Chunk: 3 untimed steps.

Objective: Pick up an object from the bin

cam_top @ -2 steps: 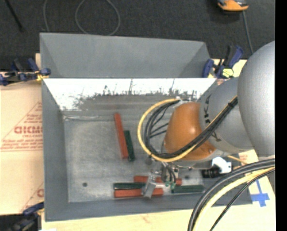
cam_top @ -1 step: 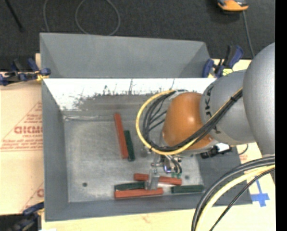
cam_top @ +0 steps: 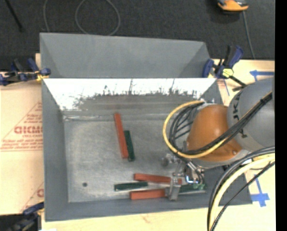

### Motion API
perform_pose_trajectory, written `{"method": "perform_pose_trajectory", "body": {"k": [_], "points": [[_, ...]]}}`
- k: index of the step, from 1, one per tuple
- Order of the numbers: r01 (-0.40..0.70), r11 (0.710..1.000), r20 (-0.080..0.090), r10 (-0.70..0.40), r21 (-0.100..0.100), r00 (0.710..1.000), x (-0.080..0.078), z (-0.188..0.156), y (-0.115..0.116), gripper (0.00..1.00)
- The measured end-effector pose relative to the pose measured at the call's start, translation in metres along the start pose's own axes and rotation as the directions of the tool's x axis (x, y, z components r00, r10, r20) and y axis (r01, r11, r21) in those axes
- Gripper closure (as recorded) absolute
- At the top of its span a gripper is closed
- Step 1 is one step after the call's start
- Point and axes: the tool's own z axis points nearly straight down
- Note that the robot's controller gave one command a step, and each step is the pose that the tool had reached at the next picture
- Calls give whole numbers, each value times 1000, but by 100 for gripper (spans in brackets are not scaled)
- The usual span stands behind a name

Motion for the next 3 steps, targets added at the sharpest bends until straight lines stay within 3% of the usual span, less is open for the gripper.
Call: {"method": "perform_pose_trajectory", "body": {"k": [1, 2, 3], "points": [[8, 1000, 5, -8, -2, 1000, -2, -2, 4, 100], [8, 1000, 9, -8, -2, 1000, -3, -1, 4, 0], [69, 998, 7, -69, -1, 998, 5, -1, 38, 0]]}}
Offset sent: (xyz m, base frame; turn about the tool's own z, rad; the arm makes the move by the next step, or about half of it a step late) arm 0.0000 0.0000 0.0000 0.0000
